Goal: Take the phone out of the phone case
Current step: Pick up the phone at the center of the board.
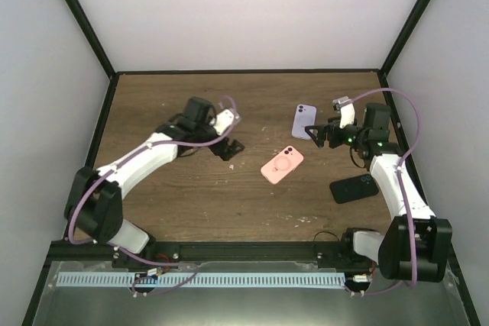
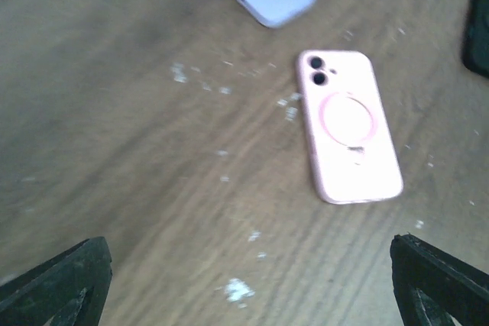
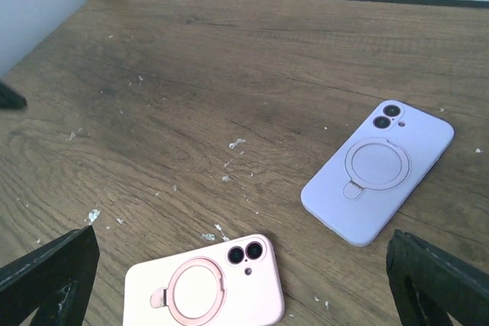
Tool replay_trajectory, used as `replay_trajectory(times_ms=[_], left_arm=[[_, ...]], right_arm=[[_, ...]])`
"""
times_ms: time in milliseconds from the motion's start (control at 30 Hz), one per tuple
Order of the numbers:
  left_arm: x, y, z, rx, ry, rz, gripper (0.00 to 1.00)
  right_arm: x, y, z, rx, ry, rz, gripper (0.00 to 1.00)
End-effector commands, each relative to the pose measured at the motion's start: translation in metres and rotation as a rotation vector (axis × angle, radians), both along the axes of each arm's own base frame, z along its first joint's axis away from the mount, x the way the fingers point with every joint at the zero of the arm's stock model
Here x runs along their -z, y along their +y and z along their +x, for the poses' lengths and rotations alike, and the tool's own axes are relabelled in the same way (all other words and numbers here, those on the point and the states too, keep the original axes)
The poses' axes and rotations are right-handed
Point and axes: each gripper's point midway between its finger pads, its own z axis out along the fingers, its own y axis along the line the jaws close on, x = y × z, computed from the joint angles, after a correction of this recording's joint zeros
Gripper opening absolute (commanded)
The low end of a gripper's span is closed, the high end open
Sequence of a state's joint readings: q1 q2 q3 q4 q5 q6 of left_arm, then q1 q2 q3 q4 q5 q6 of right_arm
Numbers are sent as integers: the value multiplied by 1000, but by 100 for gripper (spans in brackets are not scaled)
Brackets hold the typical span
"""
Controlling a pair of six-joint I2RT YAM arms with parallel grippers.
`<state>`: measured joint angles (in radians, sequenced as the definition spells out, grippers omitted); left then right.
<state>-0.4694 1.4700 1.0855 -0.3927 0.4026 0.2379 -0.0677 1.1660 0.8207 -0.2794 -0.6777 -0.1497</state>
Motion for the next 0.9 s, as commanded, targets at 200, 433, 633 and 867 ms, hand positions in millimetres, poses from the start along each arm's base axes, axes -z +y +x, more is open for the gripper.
replay_trajectory(times_ms=[200, 433, 633, 867], left_arm=[[61, -94, -37, 124, 72, 154, 100], [94, -136, -36, 105, 118, 215, 100], [121, -151, -44, 103, 176, 259, 100], [147, -157, -45, 85, 181, 323, 100]], right_arm=[[-18, 1, 14, 35, 24, 78, 100], [-15, -24, 36, 171, 38, 11, 100], [-14, -20, 45, 152, 66, 46, 100], [-16, -21, 54, 167, 72, 69, 100]])
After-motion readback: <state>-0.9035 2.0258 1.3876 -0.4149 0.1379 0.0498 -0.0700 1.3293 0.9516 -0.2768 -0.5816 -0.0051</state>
